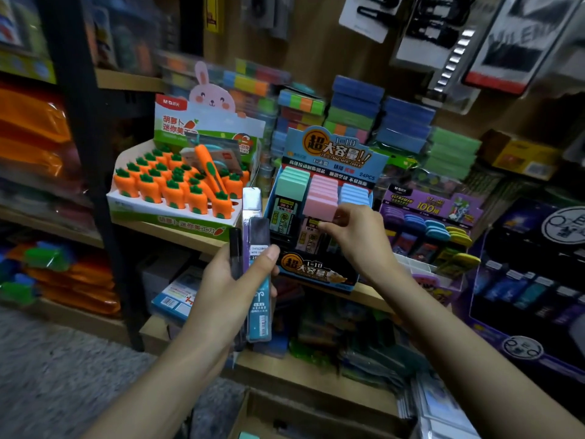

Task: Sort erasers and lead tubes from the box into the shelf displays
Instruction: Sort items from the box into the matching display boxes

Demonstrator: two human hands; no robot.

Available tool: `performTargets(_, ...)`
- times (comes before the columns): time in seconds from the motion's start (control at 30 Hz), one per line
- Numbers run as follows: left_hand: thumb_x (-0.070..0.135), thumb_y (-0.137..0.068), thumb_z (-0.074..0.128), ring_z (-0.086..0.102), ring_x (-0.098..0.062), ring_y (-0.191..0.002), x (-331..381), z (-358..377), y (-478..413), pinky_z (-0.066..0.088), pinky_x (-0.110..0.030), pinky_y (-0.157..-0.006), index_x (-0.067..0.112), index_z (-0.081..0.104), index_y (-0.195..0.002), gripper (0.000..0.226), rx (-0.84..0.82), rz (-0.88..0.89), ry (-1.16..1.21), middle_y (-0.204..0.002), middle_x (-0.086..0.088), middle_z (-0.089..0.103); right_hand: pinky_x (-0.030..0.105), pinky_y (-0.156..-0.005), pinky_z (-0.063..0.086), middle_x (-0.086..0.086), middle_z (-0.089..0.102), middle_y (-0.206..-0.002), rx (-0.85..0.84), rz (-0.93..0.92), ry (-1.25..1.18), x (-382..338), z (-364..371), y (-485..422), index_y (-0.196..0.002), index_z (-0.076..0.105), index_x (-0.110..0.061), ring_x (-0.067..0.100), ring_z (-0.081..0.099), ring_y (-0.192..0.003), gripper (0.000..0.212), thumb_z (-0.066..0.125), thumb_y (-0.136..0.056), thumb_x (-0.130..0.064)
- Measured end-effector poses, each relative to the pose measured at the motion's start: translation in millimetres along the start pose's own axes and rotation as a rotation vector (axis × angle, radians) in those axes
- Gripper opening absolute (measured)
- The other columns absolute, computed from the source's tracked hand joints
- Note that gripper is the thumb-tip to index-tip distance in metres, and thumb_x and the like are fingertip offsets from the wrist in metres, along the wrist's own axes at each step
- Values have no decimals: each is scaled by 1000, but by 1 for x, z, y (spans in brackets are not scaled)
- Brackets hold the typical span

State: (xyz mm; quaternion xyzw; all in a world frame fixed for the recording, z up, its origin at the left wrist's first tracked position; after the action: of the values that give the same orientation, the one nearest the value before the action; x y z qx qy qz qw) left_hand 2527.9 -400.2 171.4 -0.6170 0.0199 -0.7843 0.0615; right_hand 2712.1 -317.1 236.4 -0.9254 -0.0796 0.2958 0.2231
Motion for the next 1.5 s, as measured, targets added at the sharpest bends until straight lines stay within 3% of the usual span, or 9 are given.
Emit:
performTargets(0.1, 48, -67, 64, 61, -7, -56, -2, 8, 2, 47, -21, -49, 21, 59, -93, 38, -22, -3, -15, -67, 8, 65, 35, -64, 53, 15, 70, -78, -36, 34, 173, -3, -1, -2, -82, 69, 1, 26, 65, -72, 27, 70, -84, -26)
performTargets(0.2, 50, -66, 64, 61, -9, -57, -5, 23, 6, 47, -22, -51, 22, 59, -94, 40, -89, -12, -37, -67, 8, 65, 33, -59, 48, 12, 66, -69, -27, -1, 298, -10, -14, 8, -75, 66, -1, 26, 63, -68, 33, 64, -88, -31)
performTargets(0.4, 43, -66, 64, 61, -7, -54, -17, 71, 22, 46, -17, -50, 22, 59, -102, 42, -323, -71, -90, -62, 9, 64, 25, -56, 46, -1, 61, -66, -271, 271, -722, -1, -19, 66, -73, 65, -13, 13, 55, -62, 29, 59, -91, -35)
performTargets(0.53, 40, -69, 64, 61, -6, -55, -30, 105, 36, 46, -17, -50, 23, 58, -107, 42, -439, -117, -115, -64, 11, 65, 28, -68, 44, 7, 65, -80, -344, 430, -865, 21, -24, 96, -71, 63, -18, 19, 59, -76, 19, 64, -88, -26)
performTargets(0.67, 32, -74, 64, 60, -2, -54, -48, 139, 50, 46, -16, -49, 21, 58, -102, 31, -496, -190, -77, -61, 11, 64, 24, -52, 46, -3, 62, -58, -311, 498, -971, 48, -44, 114, -66, 59, -17, 11, 60, -55, 24, 62, -89, -19)
performTargets(0.9, 20, -86, 60, 58, -6, -50, -69, 200, 70, 44, -17, -47, 8, 56, -106, 23, -585, -245, -62, -69, 0, 64, 21, -49, 40, -2, 63, -59, 73, 602, -915, 126, -127, 116, -69, 59, -16, 11, 53, -54, 22, 58, -91, -17)
performTargets(1.17, 36, -76, 61, 62, -9, -56, -72, 230, 55, 48, -19, -51, 19, 58, -101, 30, -539, -196, -47, -70, 3, 69, 23, -57, 48, 1, 63, -70, 422, 420, -606, 184, -239, 114, -79, 58, -13, 14, 59, -61, 15, 59, -92, -20)
performTargets(1.33, 41, -73, 60, 63, -9, -58, -77, 230, 45, 49, -22, -53, 22, 59, -100, 33, -501, -182, -47, -71, 5, 70, 48, -82, 53, 12, 69, -94, 379, 309, -120, 203, -243, 109, -96, 65, -4, 27, 66, -91, 19, 64, -88, -21)
performTargets(1.5, 42, -72, 59, 66, -11, -58, -84, 228, 43, 50, -21, -47, 19, 58, -99, 35, -482, -188, -30, -71, 4, 70, 56, -78, 50, 14, 66, -85, 272, 235, -41, 215, -221, 99, -87, 62, 0, 34, 64, -86, 18, 62, -89, -18)
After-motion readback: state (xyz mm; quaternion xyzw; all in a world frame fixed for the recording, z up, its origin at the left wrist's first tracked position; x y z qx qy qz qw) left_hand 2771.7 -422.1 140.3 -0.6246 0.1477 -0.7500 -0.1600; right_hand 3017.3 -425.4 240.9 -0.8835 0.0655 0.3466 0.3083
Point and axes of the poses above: each hand's wrist, its own y-axis away from the middle knuckle, its own z-axis out of the palm, x = y × z, the point moved 9 cm from there along -y, towards the middle knuckle
